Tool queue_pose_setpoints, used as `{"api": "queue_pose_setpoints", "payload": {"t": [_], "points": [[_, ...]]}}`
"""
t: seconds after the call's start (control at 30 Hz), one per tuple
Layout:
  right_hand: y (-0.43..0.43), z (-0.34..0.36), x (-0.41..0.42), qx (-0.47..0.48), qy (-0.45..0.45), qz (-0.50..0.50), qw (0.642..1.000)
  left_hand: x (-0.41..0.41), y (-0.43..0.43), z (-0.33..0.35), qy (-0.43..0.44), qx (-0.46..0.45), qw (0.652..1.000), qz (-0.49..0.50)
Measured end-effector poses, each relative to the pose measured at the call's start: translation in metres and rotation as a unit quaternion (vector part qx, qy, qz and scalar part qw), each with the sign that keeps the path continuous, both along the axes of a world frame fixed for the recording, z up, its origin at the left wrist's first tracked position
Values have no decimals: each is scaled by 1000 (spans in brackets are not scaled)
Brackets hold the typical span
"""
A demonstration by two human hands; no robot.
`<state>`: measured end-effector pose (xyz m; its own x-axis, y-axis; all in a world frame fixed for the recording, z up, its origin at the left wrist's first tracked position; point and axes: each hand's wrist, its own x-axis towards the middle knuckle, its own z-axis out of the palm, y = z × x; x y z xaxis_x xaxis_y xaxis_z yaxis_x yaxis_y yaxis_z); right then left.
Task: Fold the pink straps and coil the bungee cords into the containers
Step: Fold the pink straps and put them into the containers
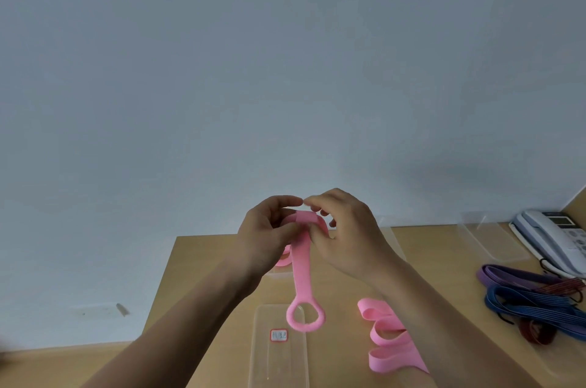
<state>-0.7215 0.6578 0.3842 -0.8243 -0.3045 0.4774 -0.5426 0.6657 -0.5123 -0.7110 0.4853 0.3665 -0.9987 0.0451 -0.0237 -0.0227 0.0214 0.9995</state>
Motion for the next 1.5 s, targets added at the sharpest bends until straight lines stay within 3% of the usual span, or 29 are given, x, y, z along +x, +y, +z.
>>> {"api": "queue_pose_setpoints", "payload": {"t": [0.47,0.73,0.97,1.5], "points": [[2,1,2,-79,10,-37,996,8,10,-2,-87,54,995,-4],[2,-7,2,-63,54,-64,994,11,14,-2,-132,57,990,-5],[4,-15,0,-22,115,-97,988,12,15,-3,-123,71,990,11],[1,-20,1,-32,146,-86,985,10,14,-2,-86,56,994,42]]}}
